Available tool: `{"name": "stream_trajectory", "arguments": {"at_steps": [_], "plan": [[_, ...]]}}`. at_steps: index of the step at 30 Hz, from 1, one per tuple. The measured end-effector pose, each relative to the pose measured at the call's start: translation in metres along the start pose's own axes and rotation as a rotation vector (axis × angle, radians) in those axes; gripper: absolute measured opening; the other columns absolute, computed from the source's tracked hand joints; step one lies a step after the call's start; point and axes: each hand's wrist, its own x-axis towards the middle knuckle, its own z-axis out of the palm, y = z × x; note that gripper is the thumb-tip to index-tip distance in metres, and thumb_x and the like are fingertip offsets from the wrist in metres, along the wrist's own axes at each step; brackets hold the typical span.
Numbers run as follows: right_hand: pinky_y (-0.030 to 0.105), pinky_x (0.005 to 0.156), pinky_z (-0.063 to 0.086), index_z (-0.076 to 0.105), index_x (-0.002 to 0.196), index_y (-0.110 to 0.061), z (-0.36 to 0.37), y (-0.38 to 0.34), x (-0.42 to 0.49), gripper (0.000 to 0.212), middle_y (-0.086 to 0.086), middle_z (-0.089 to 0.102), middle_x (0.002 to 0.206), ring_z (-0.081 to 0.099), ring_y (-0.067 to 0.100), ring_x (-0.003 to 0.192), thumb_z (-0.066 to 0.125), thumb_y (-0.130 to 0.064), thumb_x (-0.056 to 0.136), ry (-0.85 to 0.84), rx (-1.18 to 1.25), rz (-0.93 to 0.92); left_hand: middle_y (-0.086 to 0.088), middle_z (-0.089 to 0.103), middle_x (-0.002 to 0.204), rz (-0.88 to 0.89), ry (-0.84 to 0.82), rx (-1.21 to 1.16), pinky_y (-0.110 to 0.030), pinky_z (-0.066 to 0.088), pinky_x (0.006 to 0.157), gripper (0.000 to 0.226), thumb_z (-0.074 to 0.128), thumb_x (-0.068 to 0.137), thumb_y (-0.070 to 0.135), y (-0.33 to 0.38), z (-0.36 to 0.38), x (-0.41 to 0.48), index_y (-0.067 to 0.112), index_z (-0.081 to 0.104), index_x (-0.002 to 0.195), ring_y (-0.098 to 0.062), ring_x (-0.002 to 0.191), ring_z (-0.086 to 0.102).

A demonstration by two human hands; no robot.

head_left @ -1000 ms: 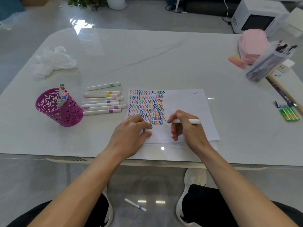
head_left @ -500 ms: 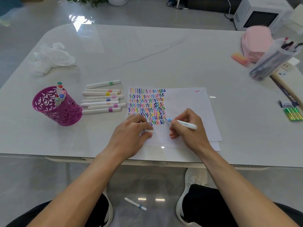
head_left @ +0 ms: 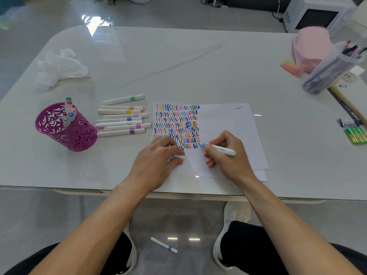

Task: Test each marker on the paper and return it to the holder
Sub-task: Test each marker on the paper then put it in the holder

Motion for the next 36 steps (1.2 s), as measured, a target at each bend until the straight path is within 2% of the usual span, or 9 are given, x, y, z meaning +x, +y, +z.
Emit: {"name": "stream_trajectory", "arguments": {"at_steps": [8,15,20,25,28,32,34,36], "plan": [[0.032,0.049,0.054,0.056,0.086,0.003,-0.001,-0.003,0.001,0.023,0.012,0.073,0.069,0.068,0.025,0.053,0.074,-0.011,0.089,-0.009,-0.015,0.035,0.011,0.057,0.118,-0.020,-0.007,-0.002,-0.032,0.052,0.083,0.024,0.066,0.093,0.039,0.001,0.000,0.000,0.031,0.072,0.115,-0.010,0.112,0.046],[0.023,0.046,0.048,0.057,0.084,0.003,0.000,-0.004,-0.001,0.023,0.013,0.072,0.069,0.066,0.019,0.051,0.075,-0.011,0.086,0.032,-0.048,0.054,0.012,0.057,0.115,-0.031,0.001,-0.020,-0.034,0.054,0.083,0.022,0.067,0.093,0.039,0.001,-0.001,0.000,0.031,0.073,0.112,-0.010,0.110,0.047],[0.030,0.048,0.052,0.057,0.081,-0.004,-0.003,-0.005,0.000,0.018,0.010,0.074,0.066,0.068,0.022,0.053,0.073,-0.008,0.088,-0.056,-0.031,0.053,0.011,0.057,0.117,-0.039,-0.004,-0.017,-0.033,0.053,0.085,0.023,0.066,0.094,0.039,0.003,-0.001,0.000,0.030,0.072,0.113,-0.010,0.111,0.046],[0.031,0.047,0.050,0.056,0.086,0.005,-0.006,-0.007,-0.001,0.017,0.017,0.072,0.068,0.065,0.028,0.052,0.071,-0.002,0.089,-0.009,0.125,0.032,0.011,0.057,0.117,-0.041,-0.009,-0.027,-0.032,0.052,0.086,0.024,0.067,0.093,0.039,0.003,-0.001,0.000,0.029,0.072,0.114,-0.009,0.111,0.046],[0.033,0.047,0.050,0.057,0.089,0.004,-0.010,-0.011,-0.001,0.012,0.017,0.071,0.070,0.064,0.029,0.054,0.068,0.001,0.090,0.024,0.203,0.029,0.012,0.060,0.113,-0.044,0.038,-0.045,-0.030,0.051,0.084,0.023,0.071,0.090,0.037,0.004,-0.001,-0.001,0.028,0.074,0.111,-0.007,0.108,0.047],[0.035,0.052,0.053,0.061,0.103,-0.005,-0.011,-0.016,-0.002,0.013,0.015,0.075,0.080,0.067,0.027,0.060,0.071,-0.008,0.094,-0.059,0.204,-0.006,0.010,0.063,0.106,-0.069,0.124,-0.119,-0.024,0.046,0.078,0.023,0.075,0.087,0.036,0.009,-0.005,-0.002,0.026,0.076,0.107,-0.007,0.101,0.050],[0.034,0.054,0.053,0.064,0.108,-0.007,-0.010,-0.018,-0.003,0.016,0.013,0.076,0.082,0.068,0.026,0.061,0.072,-0.011,0.094,-0.101,0.196,-0.028,0.013,0.063,0.101,-0.108,0.157,-0.182,-0.020,0.044,0.075,0.023,0.074,0.087,0.039,0.013,-0.009,-0.001,0.029,0.075,0.108,-0.003,0.091,0.052],[0.035,0.056,0.053,0.068,0.104,-0.007,-0.009,-0.020,-0.004,0.012,0.013,0.076,0.081,0.068,0.025,0.063,0.073,-0.010,0.094,-0.127,0.202,-0.049,0.015,0.063,0.094,-0.176,0.175,-0.253,-0.015,0.042,0.069,0.024,0.072,0.088,0.042,0.016,-0.013,0.000,0.031,0.074,0.109,-0.002,0.080,0.056]]}}
